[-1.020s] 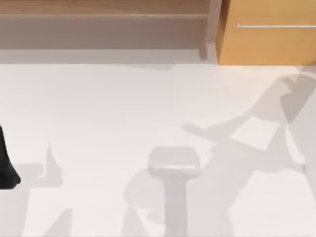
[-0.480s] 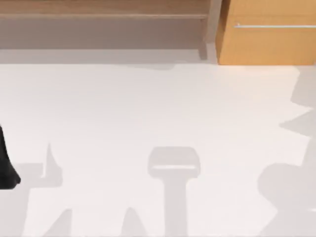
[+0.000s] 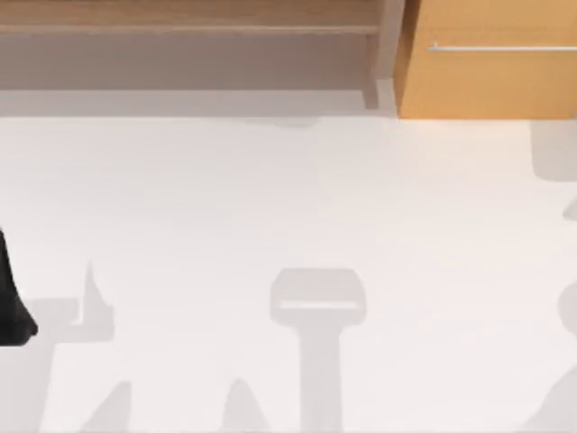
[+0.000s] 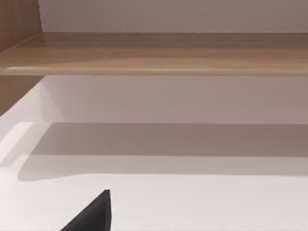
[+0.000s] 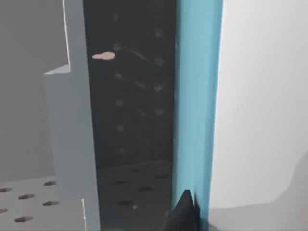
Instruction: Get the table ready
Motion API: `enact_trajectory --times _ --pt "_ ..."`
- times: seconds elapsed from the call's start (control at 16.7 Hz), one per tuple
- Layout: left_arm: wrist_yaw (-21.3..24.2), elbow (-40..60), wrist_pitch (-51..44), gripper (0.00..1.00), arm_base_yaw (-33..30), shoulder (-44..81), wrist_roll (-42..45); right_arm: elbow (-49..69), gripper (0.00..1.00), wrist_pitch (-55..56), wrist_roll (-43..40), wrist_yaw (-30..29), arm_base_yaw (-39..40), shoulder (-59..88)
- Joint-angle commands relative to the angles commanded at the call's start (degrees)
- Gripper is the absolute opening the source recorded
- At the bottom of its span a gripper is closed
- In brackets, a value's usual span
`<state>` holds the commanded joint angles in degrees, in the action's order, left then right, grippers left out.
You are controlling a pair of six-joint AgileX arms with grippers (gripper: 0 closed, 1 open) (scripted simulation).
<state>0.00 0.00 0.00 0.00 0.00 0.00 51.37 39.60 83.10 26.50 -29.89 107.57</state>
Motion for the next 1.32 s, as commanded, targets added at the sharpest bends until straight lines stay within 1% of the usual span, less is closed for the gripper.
enact_trajectory --times 0.42,0.84,1.08,1.32 --pt "0.0 0.0 0.0 1.0 0.0 0.0 0.0 0.02 0.0 -0.02 0.13 0.01 0.3 0.15" --pt "0.0 0.0 0.0 1.0 0.0 0.0 0.0 6.12 0.0 -0.66 0.72 -1.78 1.9 5.14" --pt "0.0 0.0 0.0 1.0 0.0 0.0 0.0 6.44 0.0 -0.77 0.7 -1.95 2.06 5.41" --pt "0.0 0.0 0.0 1.0 0.0 0.0 0.0 6.44 0.3 -0.77 0.7 -1.95 2.06 5.41"
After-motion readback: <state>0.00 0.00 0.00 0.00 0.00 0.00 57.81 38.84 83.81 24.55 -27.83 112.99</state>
